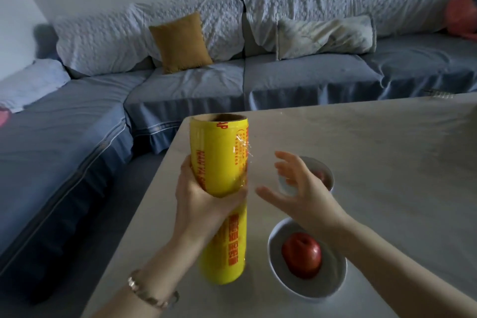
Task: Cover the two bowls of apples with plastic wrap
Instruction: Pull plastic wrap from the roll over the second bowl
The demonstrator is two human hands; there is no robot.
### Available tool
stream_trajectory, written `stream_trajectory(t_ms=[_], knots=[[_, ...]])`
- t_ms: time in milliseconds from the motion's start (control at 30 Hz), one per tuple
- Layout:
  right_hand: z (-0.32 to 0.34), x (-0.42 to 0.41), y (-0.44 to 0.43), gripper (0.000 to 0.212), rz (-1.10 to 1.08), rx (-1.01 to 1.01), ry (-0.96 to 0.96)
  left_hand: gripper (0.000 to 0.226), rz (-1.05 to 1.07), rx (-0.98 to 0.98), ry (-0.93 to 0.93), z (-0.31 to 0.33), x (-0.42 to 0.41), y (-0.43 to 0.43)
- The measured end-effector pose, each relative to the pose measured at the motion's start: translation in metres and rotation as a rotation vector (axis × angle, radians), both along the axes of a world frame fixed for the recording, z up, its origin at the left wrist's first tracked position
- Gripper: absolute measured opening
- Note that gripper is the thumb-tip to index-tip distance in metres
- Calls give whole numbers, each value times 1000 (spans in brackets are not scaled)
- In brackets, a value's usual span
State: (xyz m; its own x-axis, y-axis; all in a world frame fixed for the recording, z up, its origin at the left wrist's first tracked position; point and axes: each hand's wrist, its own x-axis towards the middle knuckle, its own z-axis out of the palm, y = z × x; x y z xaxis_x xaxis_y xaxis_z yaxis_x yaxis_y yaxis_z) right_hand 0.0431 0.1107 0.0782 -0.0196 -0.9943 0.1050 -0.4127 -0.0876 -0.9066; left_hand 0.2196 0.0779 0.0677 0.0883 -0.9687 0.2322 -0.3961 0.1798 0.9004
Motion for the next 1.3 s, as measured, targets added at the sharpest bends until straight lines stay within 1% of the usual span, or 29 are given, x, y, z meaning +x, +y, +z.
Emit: stream_trajectory(t_ms=[33, 67, 100, 133, 200, 267, 300, 367, 433, 467, 533, 633, 733, 800, 867, 967, 1033, 1067, 1133, 1200, 1300], knots=[[5, 9, -3, 93, 60, 58, -119, 92, -49, 10, -4, 6, -2, 9], [8, 17, -4, 99, 107, 93, -258, 91, -97, 30, -19, 12, -5, 18], [9, 23, -4, 98, 127, 103, -374, 92, -130, 56, -42, 16, -8, 25], [9, 26, -4, 92, 120, 91, -448, 91, -155, 78, -64, 20, -11, 30], [10, 25, 1, 77, 67, 46, -539, 92, -218, 95, -82, 25, -16, 36], [9, 16, 9, 65, 24, 56, -663, 99, -348, 133, -95, 31, -19, 37], [8, 11, 13, 64, 13, 82, -719, 101, -443, 182, -84, 33, -20, 36], [6, 2, 22, 60, 0, 175, -789, 101, -659, 332, 37, 38, -22, 33], [6, -7, 31, 54, 4, 268, -846, 101, -793, 477, 194, 38, -24, 33], [7, -11, 34, 55, 4, 298, -854, 99, -825, 529, 251, 37, -25, 34], [9, -19, 42, 56, -2, 335, -808, 91, -842, 579, 325, 29, -31, 41], [9, -27, 50, 57, -66, 353, -656, 82, -757, 552, 373, 12, -41, 53], [2, -37, 53, 68, -213, 217, -456, 84, -677, 525, 392, 4, -41, 60], [-4, -44, 53, 72, -303, 158, -397, 88, -662, 495, 352, 4, -38, 61], [-6, -48, 53, 64, -286, 170, -449, 92, -658, 470, 292, 7, -35, 62], [-5, -46, 56, 41, -187, 188, -596, 93, -669, 447, 252, 10, -34, 63], [-7, -45, 56, 21, -186, 131, -596, 94, -662, 438, 242, 10, -34, 63], [-7, -45, 56, 14, -198, 100, -595, 94, -649, 434, 237, 9, -34, 63], [-7, -46, 56, 11, -244, 20, -605, 97, -605, 424, 219, 8, -34, 64], [-5, -47, 58, 15, -299, -73, -617, 100, -535, 414, 190, 7, -36, 65], [-5, -43, 60, 18, -358, -146, -627, 94, -433, 383, 141, 4, -42, 67]])
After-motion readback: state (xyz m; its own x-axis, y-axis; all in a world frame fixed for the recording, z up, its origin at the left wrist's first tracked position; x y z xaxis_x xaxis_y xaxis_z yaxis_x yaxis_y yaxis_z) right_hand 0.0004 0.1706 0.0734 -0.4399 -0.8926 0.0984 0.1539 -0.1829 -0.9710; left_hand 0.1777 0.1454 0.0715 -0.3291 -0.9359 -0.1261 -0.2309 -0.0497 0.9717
